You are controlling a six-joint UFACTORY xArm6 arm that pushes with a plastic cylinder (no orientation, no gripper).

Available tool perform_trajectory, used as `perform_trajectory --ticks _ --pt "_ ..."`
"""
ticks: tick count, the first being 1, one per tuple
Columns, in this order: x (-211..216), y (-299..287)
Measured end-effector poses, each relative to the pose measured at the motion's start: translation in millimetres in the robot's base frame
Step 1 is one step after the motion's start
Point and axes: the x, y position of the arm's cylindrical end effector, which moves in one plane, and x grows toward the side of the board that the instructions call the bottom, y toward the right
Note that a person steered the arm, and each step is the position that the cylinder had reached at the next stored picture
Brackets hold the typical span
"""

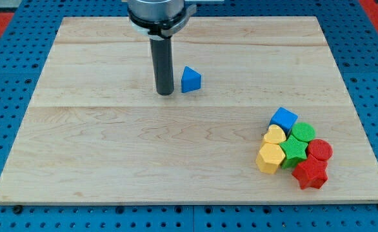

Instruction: Move blue triangle towards the bottom right of the board

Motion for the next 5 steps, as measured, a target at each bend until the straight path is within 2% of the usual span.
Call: perform_trajectory --ticks 1,3,4,5 --pt "-9.2 -11.9" --pt "-50.8 11.9" --pt "-50.9 12.0" --pt "-30.6 28.1"
